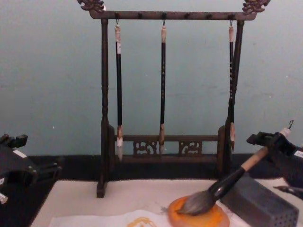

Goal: Pick up the brush from the inkstone, write on the paper, then place the brush back to its original position.

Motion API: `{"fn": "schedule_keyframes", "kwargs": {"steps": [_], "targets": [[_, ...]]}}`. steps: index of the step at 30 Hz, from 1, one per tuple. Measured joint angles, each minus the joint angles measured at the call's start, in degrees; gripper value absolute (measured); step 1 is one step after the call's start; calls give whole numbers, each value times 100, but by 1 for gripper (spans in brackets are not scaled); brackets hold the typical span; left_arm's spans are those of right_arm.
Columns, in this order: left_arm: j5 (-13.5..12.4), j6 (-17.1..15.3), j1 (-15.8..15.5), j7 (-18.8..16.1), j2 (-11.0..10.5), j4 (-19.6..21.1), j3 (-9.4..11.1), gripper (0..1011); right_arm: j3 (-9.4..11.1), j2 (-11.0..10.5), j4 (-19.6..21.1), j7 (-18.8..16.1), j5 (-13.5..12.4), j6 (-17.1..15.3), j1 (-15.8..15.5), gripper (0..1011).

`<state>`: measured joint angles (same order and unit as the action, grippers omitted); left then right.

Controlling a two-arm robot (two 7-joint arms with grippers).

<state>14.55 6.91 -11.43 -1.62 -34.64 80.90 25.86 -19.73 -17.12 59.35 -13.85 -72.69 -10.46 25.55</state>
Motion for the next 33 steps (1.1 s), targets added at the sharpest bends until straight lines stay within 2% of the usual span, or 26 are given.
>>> {"fn": "schedule_keyframes", "kwargs": {"steps": [4,5,11,12,19,26,33], "targets": [[0,0,0,0,0,0,0,1001,2,0,1,-1,1,0,-1,554],[0,0,-1,0,0,0,0,1001,3,0,1,-1,1,-1,-1,615],[0,0,0,0,0,0,0,1001,3,0,5,-1,3,0,-2,770],[0,0,0,0,0,0,0,1001,3,0,6,-1,3,-1,-1,829],[0,0,0,0,0,0,0,1001,3,0,7,-1,4,-1,-2,1000],[0,0,0,0,0,0,0,1001,0,-20,54,-2,3,1,-31,1000],[0,0,0,0,0,0,0,1001,-6,-190,422,55,-65,4,-287,1000]]}}
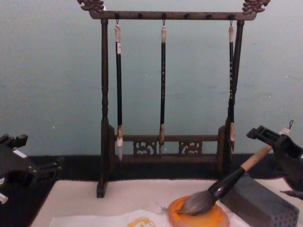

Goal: Pick up the brush from the inkstone, write on the paper, then place the brush back to its original position.

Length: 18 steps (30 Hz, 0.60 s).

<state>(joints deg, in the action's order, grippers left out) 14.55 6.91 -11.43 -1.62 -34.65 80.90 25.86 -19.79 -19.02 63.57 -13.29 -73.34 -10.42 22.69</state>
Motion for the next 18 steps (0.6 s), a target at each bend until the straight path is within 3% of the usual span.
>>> {"fn": "schedule_keyframes", "kwargs": {"steps": [12,17,18], "targets": [[0,0,0,0,0,0,0,1002,-19,-505,822,321,-122,44,-600,1000],[0,0,0,0,0,0,0,1001,-79,-722,1184,405,73,238,-808,1000],[0,0,0,0,0,0,0,1001,-116,-787,1301,441,233,342,-861,1000]]}}
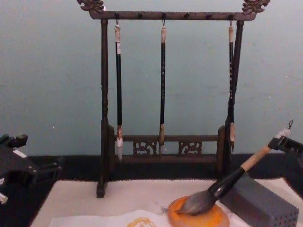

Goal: Pick up the brush from the inkstone, write on the paper, then place the brush back to its original position.

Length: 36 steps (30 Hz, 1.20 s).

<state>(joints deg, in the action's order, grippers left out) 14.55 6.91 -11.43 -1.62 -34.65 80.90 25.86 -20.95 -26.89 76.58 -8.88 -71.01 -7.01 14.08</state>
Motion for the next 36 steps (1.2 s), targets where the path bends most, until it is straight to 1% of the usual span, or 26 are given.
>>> {"fn": "schedule_keyframes", "kwargs": {"steps": [1,2,4,6,7,8,9,11,12,13,14,15,16,19,20,21,22,25,26,32,36], "targets": [[0,0,0,0,0,0,0,1001,-22,-26,59,24,97,58,-19,1000],[0,0,0,0,0,0,1,1001,-66,-76,164,72,312,175,-58,1000],[0,0,0,0,0,0,0,1001,-126,-116,267,120,592,332,-83,1000],[0,0,0,0,0,0,0,1001,-209,-155,350,186,937,517,-99,1000],[0,0,0,0,0,0,0,1001,-292,-184,420,256,1259,678,-104,1000],[0,0,0,0,0,0,0,1001,-329,-195,447,287,1389,740,-105,1000],[0,0,0,0,0,0,0,1001,-422,-220,495,375,1736,888,-104,1000],[0,0,0,0,0,0,0,1001,-517,-232,514,460,2052,1005,-95,1000],[0,0,0,0,0,0,0,1001,-593,-238,516,528,2299,1084,-77,1000],[0,0,0,0,0,0,0,1001,-633,-238,517,566,2423,1120,-65,1000],[0,0,0,0,0,0,0,1001,-697,-231,507,636,2651,1186,-44,1000],[0,0,0,0,0,0,0,1001,-697,-231,507,636,2651,1186,-44,1000],[0,0,0,0,0,0,0,1001,-755,-215,475,696,2864,1249,-20,1000],[0,0,0,0,0,0,0,1001,-837,-182,407,787,3176,1364,17,1000],[0,0,-1,0,0,0,0,1001,-896,-154,347,853,3383,1434,46,1000],[0,0,0,0,0,0,0,1001,-926,-139,316,885,3489,1469,63,1000],[0,0,0,0,0,0,0,1001,-976,-116,260,951,3687,1529,94,1000],[0,0,0,0,0,0,0,1001,-1054,-76,157,1046,3969,1600,142,1000],[0,0,0,0,0,0,0,1001,-1102,-47,87,1103,4139,1638,171,1000],[0,0,0,0,0,0,0,1001,-1195,53,-110,1237,4589,1727,235,1000],[0,0,0,0,0,0,0,1001,-1198,120,-205,1263,4720,1745,255,1000]]}}
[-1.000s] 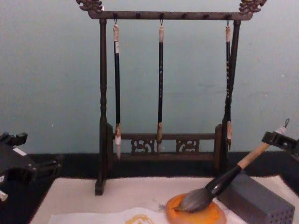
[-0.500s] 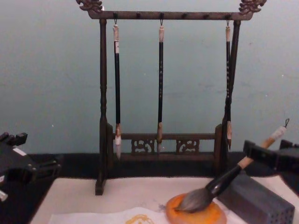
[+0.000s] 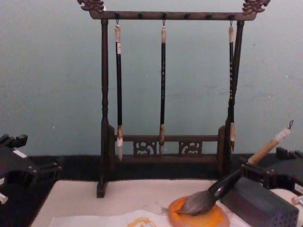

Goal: Pick up the brush from the inkstone, write on the paper, then place the brush back to its original position.

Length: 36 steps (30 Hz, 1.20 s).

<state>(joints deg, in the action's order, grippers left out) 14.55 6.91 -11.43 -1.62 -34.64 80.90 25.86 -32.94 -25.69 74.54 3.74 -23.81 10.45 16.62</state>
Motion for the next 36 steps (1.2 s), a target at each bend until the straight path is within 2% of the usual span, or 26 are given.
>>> {"fn": "schedule_keyframes", "kwargs": {"steps": [5,36], "targets": [[0,0,0,0,0,0,0,1001,14,45,-45,13,88,2,2,1000],[0,0,0,0,0,0,0,1001,12,29,-34,10,68,-1,3,1000]]}}
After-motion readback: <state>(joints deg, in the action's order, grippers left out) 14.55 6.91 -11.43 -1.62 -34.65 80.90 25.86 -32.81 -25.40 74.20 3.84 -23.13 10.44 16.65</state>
